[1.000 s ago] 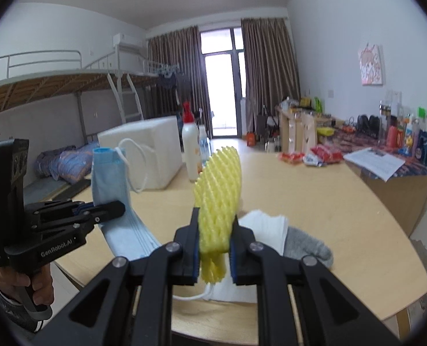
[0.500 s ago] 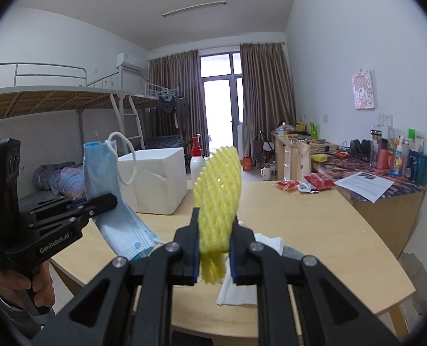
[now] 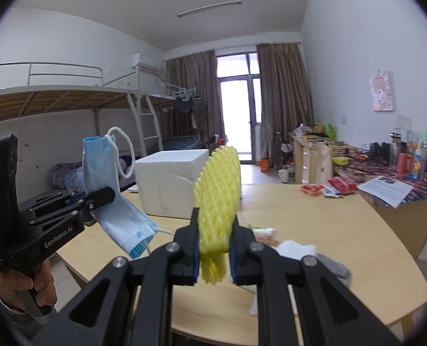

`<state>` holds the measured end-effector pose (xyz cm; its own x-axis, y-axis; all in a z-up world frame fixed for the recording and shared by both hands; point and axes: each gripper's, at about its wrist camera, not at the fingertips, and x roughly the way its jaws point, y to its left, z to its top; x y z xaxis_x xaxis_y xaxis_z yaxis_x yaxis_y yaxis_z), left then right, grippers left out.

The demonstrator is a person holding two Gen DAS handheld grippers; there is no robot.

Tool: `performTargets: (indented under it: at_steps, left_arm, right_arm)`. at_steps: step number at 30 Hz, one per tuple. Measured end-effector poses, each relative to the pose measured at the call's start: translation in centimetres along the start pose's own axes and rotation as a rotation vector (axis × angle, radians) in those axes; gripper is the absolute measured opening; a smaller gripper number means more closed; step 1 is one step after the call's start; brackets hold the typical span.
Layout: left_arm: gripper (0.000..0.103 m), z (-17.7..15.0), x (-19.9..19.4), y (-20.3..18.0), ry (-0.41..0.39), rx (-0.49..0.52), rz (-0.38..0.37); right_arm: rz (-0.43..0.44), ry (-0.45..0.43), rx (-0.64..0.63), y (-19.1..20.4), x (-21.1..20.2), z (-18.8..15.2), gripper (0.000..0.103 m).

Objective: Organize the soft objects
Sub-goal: 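Carry the mask and yellow net with both tools over the white foam box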

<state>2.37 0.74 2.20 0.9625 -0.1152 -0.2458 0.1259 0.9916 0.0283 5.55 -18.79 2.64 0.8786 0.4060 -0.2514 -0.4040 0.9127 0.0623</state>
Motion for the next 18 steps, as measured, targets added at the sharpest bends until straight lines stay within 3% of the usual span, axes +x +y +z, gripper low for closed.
performTargets:
  at_steps: [8, 18]
  left_arm:
    - [0.009, -0.6, -1.4, 3.2, -0.002, -0.019, 0.133]
    - [0.009, -1.1, -2.1, 7.2, -0.014, -0.102, 0.245]
  right_arm:
    - [0.124, 0.005, -0.038, 3.2, 2.7, 0.5, 0.019]
    - [0.179, 0.014, -0.038, 4.9, 4.6, 0.6, 0.019]
